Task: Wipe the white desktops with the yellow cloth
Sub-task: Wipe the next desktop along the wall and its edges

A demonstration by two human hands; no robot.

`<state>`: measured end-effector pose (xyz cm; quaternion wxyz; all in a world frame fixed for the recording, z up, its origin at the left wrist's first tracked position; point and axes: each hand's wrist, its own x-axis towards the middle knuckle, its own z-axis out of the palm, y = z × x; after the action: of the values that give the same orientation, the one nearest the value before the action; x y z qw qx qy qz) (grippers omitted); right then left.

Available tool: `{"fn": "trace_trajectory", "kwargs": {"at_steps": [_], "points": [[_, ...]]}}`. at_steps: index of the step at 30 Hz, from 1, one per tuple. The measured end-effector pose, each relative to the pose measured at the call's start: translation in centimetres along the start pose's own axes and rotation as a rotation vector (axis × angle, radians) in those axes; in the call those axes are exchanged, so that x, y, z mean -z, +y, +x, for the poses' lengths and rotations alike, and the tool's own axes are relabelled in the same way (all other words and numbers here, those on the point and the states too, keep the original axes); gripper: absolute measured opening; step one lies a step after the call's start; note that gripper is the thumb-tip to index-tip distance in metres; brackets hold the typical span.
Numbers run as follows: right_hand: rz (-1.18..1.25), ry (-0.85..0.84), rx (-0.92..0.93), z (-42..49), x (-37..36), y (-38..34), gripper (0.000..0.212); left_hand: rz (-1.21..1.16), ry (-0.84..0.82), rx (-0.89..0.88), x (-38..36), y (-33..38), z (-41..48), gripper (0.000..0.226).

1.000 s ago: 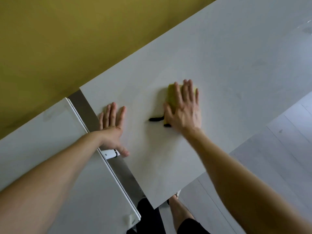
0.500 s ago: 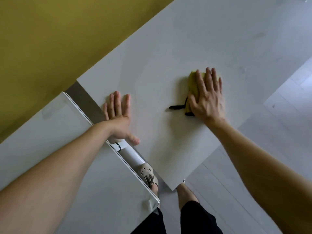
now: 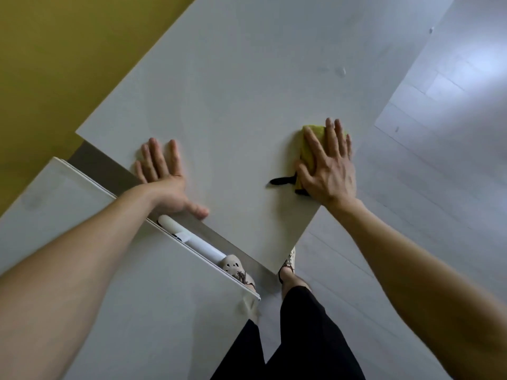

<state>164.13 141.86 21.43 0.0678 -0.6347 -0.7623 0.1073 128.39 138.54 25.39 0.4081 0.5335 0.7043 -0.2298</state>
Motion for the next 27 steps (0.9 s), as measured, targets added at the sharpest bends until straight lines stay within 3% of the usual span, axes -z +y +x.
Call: {"fn": "trace_trajectory", "kwargs": {"at_steps": [2, 4, 7, 9, 13, 15, 17, 21, 27], "points": [[0.041, -0.019, 0.172, -4.2, -1.9, -5.2, 0.083, 0.005, 0.009, 0.003, -0.2, 0.0, 0.0, 0.184], [0.077, -0.151, 0.465, -8.9, -3.1, -9.8, 0.078, 0.004, 0.016, 0.004, -0.2, 0.1, 0.1, 0.185], [0.076, -0.248, 0.764, -9.1, -2.6, -9.1, 0.072, 0.005, 0.028, -0.011, -0.4, 0.0, 0.3, 0.187], [0.040, -0.203, 0.692, -5.4, -1.9, -5.9, 0.076, -0.002, 0.031, -0.008, -0.4, 0.0, 0.5, 0.188], [-0.018, -0.019, 0.158, 2.3, -0.5, -1.7, 0.082, -0.001, 0.024, -0.023, -0.1, -0.1, 0.4, 0.186], [-0.010, -0.001, 0.082, 2.4, -1.0, -3.5, 0.083, -0.007, 0.026, -0.015, -0.1, -0.2, 0.5, 0.187], [0.025, -0.012, 0.249, -0.4, -2.0, -6.7, 0.082, -0.005, 0.037, -0.011, -0.3, -0.1, 0.4, 0.187], [0.073, -0.228, 0.810, -6.8, -3.7, -11.5, 0.076, -0.007, 0.064, -0.055, -0.5, -0.3, 0.5, 0.176], [0.035, -0.344, 1.070, -3.7, -1.7, -6.1, 0.072, 0.011, 0.078, -0.060, -0.5, -0.3, 0.1, 0.181]]}}
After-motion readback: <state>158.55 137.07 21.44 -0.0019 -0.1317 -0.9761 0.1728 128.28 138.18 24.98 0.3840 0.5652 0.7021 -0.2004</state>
